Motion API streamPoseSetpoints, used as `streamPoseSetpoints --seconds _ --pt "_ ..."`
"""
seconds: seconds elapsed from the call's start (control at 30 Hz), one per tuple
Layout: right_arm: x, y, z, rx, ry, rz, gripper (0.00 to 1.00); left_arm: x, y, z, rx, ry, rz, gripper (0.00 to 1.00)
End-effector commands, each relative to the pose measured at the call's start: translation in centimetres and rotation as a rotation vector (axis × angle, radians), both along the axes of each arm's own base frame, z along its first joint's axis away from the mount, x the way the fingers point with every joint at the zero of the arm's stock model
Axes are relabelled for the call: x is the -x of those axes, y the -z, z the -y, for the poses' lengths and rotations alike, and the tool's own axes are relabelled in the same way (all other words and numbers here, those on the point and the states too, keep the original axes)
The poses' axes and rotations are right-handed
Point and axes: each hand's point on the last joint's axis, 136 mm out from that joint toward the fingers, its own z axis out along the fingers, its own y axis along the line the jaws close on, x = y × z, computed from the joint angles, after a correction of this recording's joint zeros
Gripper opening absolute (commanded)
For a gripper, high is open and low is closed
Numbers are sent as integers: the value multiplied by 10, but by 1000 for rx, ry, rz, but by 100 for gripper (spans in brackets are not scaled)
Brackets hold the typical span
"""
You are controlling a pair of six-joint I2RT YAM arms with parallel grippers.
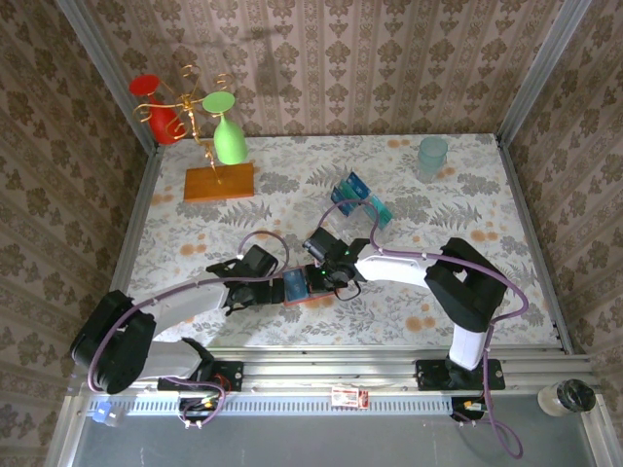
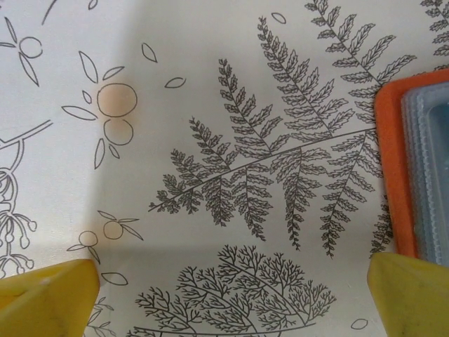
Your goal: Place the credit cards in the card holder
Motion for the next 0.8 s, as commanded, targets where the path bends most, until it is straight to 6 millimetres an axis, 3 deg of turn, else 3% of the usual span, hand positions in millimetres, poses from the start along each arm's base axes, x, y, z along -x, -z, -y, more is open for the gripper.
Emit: streamPoseSetpoints --seconds 0.0,0.57,0.77 --pt "-1 -6 -12 -34 -14 1 0 4 10 -1 5 -11 -26 100" --pt "1 11 -25 -32 -35 -40 0 4 14 -1 1 -3 -31 100" --pt "5 9 -38 -82 -45 -65 0 4 15 0 5 -4 -32 100"
